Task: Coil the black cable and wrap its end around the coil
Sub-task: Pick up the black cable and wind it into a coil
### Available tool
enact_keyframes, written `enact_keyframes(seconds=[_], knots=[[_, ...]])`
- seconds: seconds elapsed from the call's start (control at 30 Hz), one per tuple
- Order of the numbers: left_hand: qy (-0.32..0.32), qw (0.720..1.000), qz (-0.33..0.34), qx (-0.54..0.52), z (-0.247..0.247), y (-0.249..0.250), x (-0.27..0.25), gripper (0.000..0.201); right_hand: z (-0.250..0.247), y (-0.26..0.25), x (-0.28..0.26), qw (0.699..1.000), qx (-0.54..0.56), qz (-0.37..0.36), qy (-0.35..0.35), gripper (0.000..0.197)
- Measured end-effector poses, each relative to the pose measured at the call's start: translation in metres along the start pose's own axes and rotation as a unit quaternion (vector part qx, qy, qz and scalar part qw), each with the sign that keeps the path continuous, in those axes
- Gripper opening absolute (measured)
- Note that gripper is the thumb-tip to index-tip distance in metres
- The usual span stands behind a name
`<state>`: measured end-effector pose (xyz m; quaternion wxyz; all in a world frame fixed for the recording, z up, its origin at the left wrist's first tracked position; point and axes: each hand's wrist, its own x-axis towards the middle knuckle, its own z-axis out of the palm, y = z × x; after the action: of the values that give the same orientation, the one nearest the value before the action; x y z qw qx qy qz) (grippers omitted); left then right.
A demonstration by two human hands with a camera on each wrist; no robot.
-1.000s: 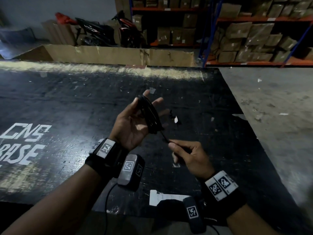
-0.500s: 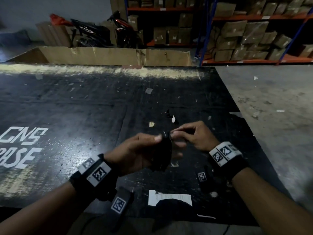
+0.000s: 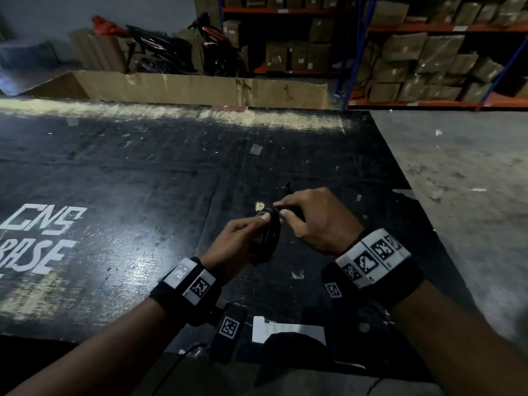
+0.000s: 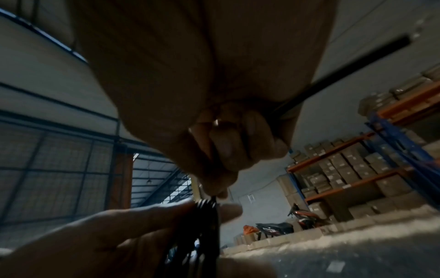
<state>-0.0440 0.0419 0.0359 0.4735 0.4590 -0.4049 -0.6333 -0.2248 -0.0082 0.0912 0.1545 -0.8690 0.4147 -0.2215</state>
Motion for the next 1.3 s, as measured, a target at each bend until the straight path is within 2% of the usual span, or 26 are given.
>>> enact_keyframes(seconds=[0.07,0.13,0.3,0.43,0.53,0.57,0.63,0.7,0.77,0.87,0.93,1.03,1.1,1.2,1.3], knots=[[0.016,0.999,0.003,-0.036,0.001,0.003,0.005,0.035,0.011,-0.002,-0.010,0.994,0.091,0.034,0.052,0.029],[0.026,0.995,-0.007,-0.096,0.000,0.007,0.009,0.034,0.025,-0.002,-0.019,0.974,0.189,0.078,0.098,0.029],[0.047,0.976,0.006,-0.214,0.002,0.021,0.016,0.043,0.052,-0.003,-0.034,0.870,0.447,0.147,0.149,0.019],[-0.021,0.958,0.031,-0.286,0.004,0.028,0.018,0.055,0.062,-0.006,-0.046,0.792,0.553,0.215,0.145,0.006],[-0.059,0.944,0.053,-0.320,0.009,0.030,0.016,0.052,0.060,-0.006,-0.045,0.727,0.621,0.258,0.135,0.008],[-0.062,0.938,0.057,-0.336,0.010,0.030,0.016,0.049,0.059,-0.007,-0.044,0.711,0.635,0.269,0.135,0.009],[-0.063,0.922,0.047,-0.378,0.010,0.030,0.016,0.043,0.058,-0.006,-0.043,0.699,0.646,0.274,0.135,0.014],[-0.077,0.901,0.035,-0.425,0.008,0.029,0.017,0.042,0.058,-0.006,-0.041,0.704,0.647,0.257,0.138,0.015],[-0.097,0.883,0.024,-0.458,0.006,0.028,0.017,0.044,0.058,-0.003,-0.040,0.723,0.634,0.234,0.144,0.013],[-0.088,0.878,0.013,-0.470,0.005,0.027,0.014,0.043,0.057,0.000,-0.040,0.764,0.587,0.208,0.170,0.010],[-0.063,0.883,0.008,-0.465,0.006,0.026,0.012,0.041,0.054,0.000,-0.040,0.807,0.524,0.183,0.202,0.008],[-0.037,0.884,0.005,-0.466,0.007,0.024,0.010,0.042,0.049,-0.001,-0.043,0.898,0.346,0.116,0.246,0.030],[-0.029,0.880,0.005,-0.474,0.008,0.022,0.008,0.042,0.046,-0.002,-0.045,0.933,0.242,0.034,0.263,0.035],[-0.018,0.866,0.002,-0.500,0.010,0.021,0.007,0.041,0.051,-0.005,-0.048,0.945,0.176,-0.083,0.262,0.036],[-0.015,0.845,-0.006,-0.534,0.014,0.020,0.006,0.039,0.060,-0.009,-0.053,0.948,0.133,-0.093,0.276,0.040]])
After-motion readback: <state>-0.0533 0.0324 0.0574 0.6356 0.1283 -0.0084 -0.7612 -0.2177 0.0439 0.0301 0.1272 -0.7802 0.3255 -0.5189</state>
